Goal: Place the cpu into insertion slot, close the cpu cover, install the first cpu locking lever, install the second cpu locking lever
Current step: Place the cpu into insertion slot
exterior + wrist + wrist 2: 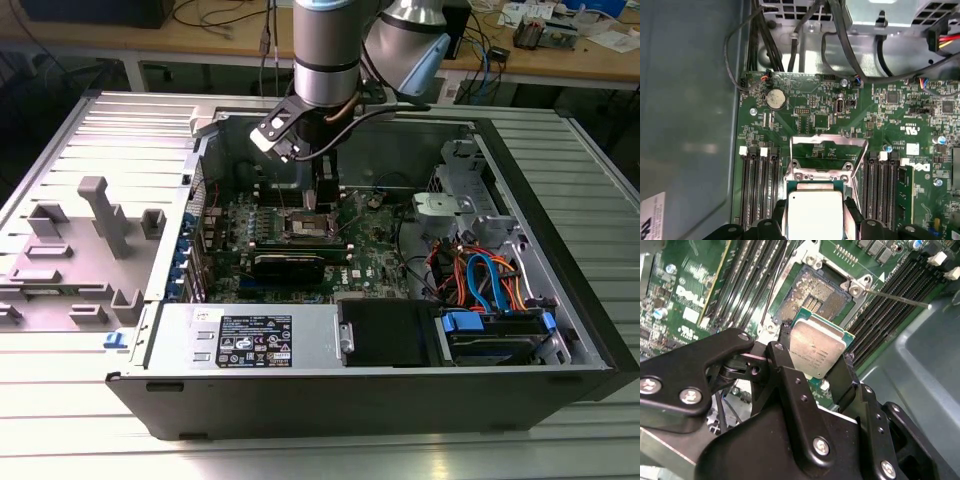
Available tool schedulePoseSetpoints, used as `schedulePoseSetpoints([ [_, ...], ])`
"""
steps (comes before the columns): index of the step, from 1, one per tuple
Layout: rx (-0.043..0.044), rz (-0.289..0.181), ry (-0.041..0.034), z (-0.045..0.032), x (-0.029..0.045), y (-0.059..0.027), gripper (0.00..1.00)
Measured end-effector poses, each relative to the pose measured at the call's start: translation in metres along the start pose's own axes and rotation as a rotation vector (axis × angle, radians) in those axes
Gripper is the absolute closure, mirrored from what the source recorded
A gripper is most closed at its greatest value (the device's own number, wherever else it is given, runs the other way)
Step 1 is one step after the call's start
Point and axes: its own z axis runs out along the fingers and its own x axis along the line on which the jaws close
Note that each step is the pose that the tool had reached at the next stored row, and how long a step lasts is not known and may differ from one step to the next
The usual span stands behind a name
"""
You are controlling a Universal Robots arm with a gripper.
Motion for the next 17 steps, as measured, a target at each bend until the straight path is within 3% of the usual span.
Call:
schedulePoseSetpoints([
  [6,0.0003,0.018,-0.0008,0.0099,-0.0008,-0.0037,0.46],
  [17,0.0001,0.018,-0.0007,0.0101,-0.0007,-0.0046,0.46],
])
